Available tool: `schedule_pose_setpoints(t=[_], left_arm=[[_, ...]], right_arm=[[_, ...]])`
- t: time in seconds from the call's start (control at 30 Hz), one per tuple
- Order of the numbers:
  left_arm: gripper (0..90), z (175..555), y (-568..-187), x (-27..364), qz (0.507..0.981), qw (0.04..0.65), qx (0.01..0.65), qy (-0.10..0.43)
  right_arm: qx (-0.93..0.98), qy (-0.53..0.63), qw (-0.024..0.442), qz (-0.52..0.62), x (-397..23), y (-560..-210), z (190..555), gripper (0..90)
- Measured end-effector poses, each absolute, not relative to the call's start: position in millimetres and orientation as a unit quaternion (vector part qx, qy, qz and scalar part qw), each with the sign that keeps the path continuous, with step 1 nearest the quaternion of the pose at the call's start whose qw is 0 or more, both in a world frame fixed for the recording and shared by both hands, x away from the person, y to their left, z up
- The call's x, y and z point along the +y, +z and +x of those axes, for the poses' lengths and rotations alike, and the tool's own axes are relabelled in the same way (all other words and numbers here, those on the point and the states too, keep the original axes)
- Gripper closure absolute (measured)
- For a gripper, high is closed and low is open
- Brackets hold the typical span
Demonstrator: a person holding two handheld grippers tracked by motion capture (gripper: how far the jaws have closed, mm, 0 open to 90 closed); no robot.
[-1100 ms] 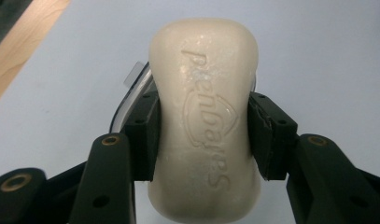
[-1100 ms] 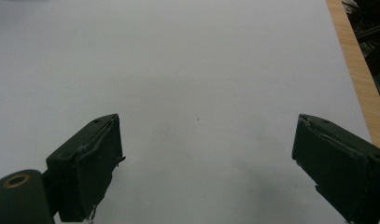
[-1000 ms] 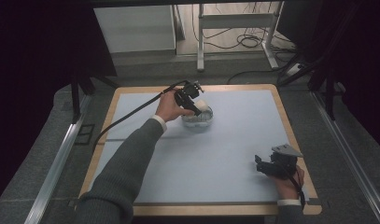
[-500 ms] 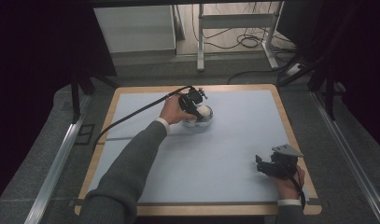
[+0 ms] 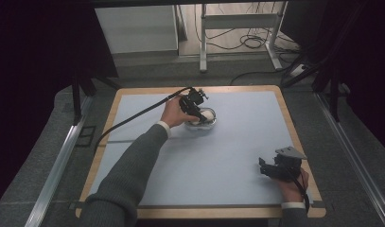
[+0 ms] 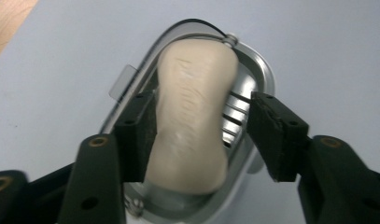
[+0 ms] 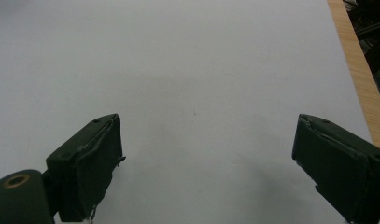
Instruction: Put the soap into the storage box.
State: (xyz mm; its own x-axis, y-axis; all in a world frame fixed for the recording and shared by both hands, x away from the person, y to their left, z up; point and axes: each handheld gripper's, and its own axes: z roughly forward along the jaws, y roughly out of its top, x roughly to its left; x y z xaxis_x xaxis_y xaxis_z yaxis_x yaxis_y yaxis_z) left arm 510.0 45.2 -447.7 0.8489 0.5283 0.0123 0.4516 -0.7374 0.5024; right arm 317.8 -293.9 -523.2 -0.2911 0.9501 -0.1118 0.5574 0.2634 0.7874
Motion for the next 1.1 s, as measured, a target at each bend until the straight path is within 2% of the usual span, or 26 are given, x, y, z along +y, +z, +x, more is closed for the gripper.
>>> schedule_pose_setpoints(t=[0.17,0.63,1.1], left_arm=[[31.5,500,-443,58,0.906,0.293,0.293,0.081],[28.4,465,-445,100,0.875,0.34,0.336,0.078],[26.4,400,-461,157,0.851,0.377,0.358,0.079]], right_arm=[[0.735,0.324,0.303,0.513,-293,-523,317,8.2],[0.737,0.324,0.303,0.509,-290,-523,317,8.2],[0.737,0.327,0.307,0.505,-287,-520,315,8.2]])
